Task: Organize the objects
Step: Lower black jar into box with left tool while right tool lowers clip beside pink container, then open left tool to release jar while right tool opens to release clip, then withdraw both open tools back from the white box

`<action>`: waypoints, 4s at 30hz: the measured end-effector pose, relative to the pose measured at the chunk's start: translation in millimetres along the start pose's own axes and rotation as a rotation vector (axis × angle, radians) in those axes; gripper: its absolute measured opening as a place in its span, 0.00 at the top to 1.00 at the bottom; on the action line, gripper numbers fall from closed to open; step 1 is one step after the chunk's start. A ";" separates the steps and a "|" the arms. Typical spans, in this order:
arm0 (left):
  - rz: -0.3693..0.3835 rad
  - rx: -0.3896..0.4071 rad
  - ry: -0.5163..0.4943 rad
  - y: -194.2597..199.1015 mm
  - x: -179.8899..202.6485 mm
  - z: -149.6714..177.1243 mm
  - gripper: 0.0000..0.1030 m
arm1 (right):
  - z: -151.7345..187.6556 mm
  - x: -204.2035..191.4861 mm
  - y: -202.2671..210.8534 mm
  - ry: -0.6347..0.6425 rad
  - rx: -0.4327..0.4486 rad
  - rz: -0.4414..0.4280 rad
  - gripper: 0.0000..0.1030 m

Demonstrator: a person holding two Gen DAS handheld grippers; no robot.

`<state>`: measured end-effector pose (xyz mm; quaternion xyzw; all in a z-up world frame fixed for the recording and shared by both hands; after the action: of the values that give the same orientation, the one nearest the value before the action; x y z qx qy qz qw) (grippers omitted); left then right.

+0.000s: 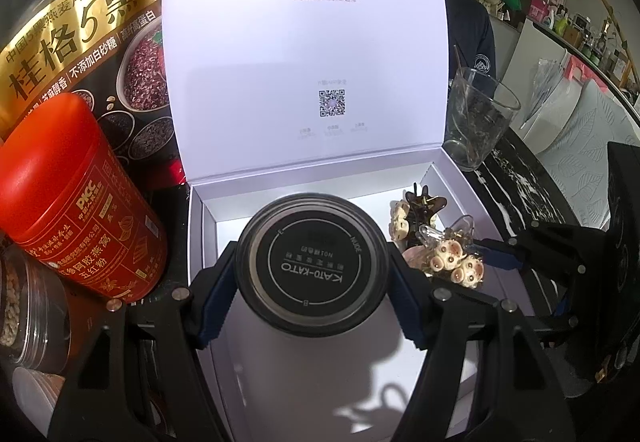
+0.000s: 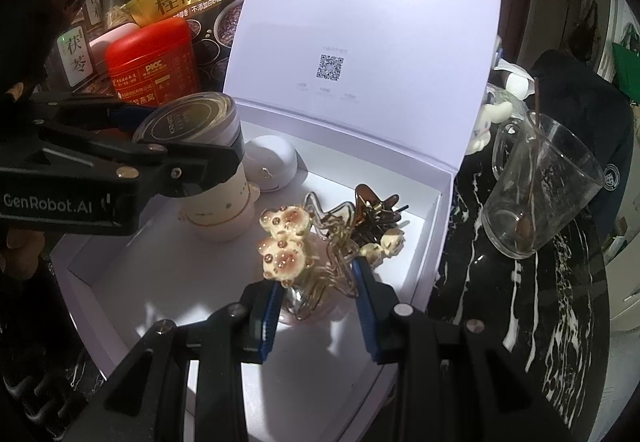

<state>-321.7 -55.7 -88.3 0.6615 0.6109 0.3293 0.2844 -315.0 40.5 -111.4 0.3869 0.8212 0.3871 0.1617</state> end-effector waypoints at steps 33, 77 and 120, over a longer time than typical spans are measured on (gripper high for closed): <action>-0.186 0.118 -0.015 21.2 -21.8 -14.1 0.29 | -3.9 10.2 30.5 -0.042 0.070 0.085 0.57; -0.150 0.118 0.017 95.1 7.0 38.1 0.13 | 0.7 8.6 95.7 -0.106 0.168 0.212 0.06; -0.085 0.108 -0.021 163.1 47.0 112.2 0.11 | 69.3 -22.0 169.8 -0.168 0.073 0.276 0.03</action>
<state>-130.9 -20.9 -26.9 0.6529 0.6522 0.2764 0.2682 -174.9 127.3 -27.9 0.5326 0.7573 0.3419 0.1610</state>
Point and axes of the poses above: each gripper's, at about its wrist camera, not at the fingertips, and y roughly against the way its jaws point, x to its right, z to its underside, the point moved 10 cm from there along -y, roughly the way its jaws point, and after that the axes turned 2 degrees about z, right-handed, at the moved point
